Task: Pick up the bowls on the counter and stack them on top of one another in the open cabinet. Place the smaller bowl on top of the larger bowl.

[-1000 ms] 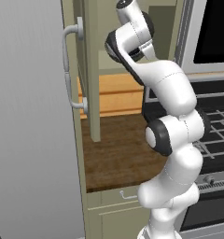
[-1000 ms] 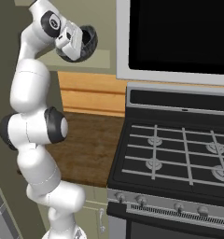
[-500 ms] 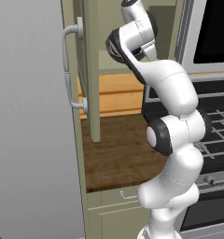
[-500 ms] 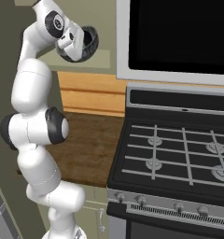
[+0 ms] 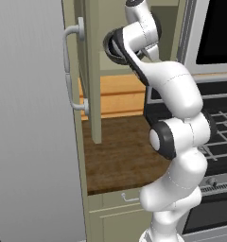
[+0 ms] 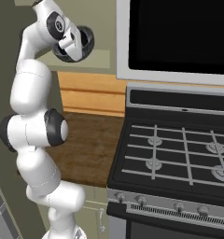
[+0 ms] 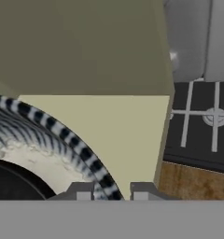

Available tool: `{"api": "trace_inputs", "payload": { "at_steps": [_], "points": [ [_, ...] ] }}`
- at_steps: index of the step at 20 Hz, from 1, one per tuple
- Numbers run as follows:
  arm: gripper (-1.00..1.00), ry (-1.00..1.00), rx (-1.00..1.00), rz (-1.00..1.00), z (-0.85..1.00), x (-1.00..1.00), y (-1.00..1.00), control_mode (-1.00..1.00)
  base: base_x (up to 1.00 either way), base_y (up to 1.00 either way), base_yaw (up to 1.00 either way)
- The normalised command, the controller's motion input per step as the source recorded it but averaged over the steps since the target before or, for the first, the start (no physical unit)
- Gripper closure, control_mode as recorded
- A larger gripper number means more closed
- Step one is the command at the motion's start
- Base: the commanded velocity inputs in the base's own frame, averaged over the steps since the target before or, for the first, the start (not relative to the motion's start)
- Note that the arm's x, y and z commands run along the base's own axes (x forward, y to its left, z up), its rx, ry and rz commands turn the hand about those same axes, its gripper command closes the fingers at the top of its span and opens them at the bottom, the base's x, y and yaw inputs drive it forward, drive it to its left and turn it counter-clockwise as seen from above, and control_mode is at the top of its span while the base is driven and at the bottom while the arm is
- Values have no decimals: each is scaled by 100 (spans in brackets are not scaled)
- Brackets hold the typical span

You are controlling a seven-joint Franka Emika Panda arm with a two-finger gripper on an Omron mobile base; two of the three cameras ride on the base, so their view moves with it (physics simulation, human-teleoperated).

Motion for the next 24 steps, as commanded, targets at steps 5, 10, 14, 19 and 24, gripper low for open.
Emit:
{"api": "trace_inputs", "payload": {
  "at_steps": [5, 10, 14, 19, 24],
  "points": [
    [100, 0, 0, 1, -11, 39, 25, -100, 0, 0, 0],
    [100, 0, 0, 0, -6, 12, 8, -100, 0, 0, 0],
    [-100, 0, 0, 0, 0, 0, 0, -100, 0, 0, 0],
    [-100, 0, 0, -1, 0, 0, 0, -100, 0, 0, 0],
    [-100, -9, 4, 0, 9, -44, -5, -100, 0, 0, 0]
  ]
}}
